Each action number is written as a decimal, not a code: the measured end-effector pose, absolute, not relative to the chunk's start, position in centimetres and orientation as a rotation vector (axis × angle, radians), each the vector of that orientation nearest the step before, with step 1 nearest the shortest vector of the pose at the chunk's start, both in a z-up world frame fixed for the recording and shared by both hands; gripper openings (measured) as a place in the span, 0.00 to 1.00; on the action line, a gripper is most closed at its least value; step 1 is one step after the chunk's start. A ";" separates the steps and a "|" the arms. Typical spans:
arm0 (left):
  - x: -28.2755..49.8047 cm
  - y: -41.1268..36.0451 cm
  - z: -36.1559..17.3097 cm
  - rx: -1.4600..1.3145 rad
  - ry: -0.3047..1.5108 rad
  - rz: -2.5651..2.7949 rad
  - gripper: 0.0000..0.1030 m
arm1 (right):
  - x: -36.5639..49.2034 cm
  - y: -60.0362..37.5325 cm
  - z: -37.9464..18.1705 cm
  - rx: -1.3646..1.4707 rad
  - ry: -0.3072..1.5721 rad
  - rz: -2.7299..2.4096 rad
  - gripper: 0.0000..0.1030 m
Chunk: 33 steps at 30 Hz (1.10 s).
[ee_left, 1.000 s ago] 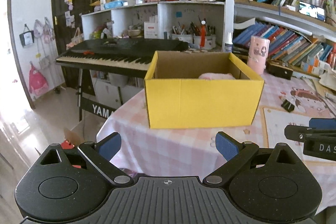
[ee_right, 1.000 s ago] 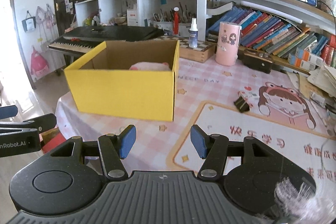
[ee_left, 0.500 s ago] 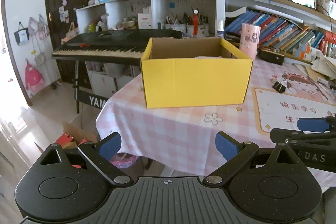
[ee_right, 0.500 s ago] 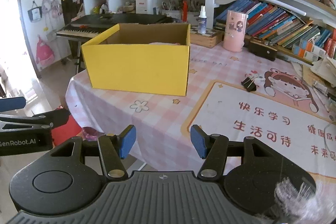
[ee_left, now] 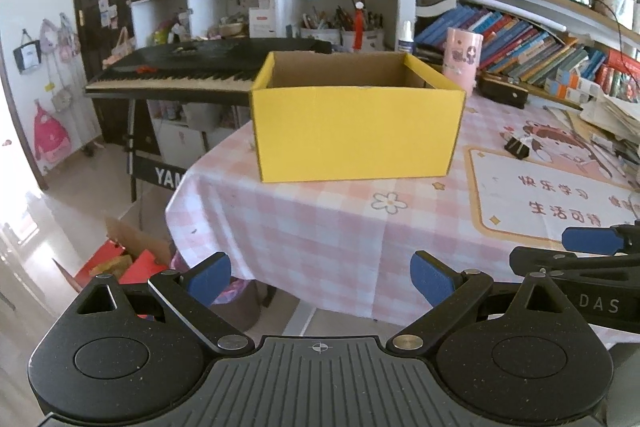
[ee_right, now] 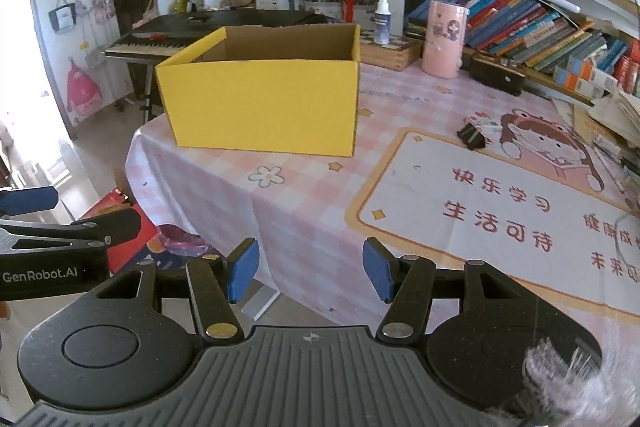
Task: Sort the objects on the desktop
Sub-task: 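Move both tools back over the mat toward the white stapler box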
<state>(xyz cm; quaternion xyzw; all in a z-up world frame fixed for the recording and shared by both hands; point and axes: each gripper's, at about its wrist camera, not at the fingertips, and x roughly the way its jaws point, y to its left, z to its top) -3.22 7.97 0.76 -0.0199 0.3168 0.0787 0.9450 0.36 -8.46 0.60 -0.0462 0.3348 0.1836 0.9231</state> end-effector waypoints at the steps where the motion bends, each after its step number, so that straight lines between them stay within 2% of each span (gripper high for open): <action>1: -3.1 7.8 0.7 -0.039 0.649 0.151 0.95 | 0.3 -8.6 0.6 -0.092 0.690 0.369 0.54; 33: 2.3 1.6 -0.1 0.019 0.679 -0.064 0.95 | 2.7 -15.1 0.2 -0.037 0.720 0.182 0.55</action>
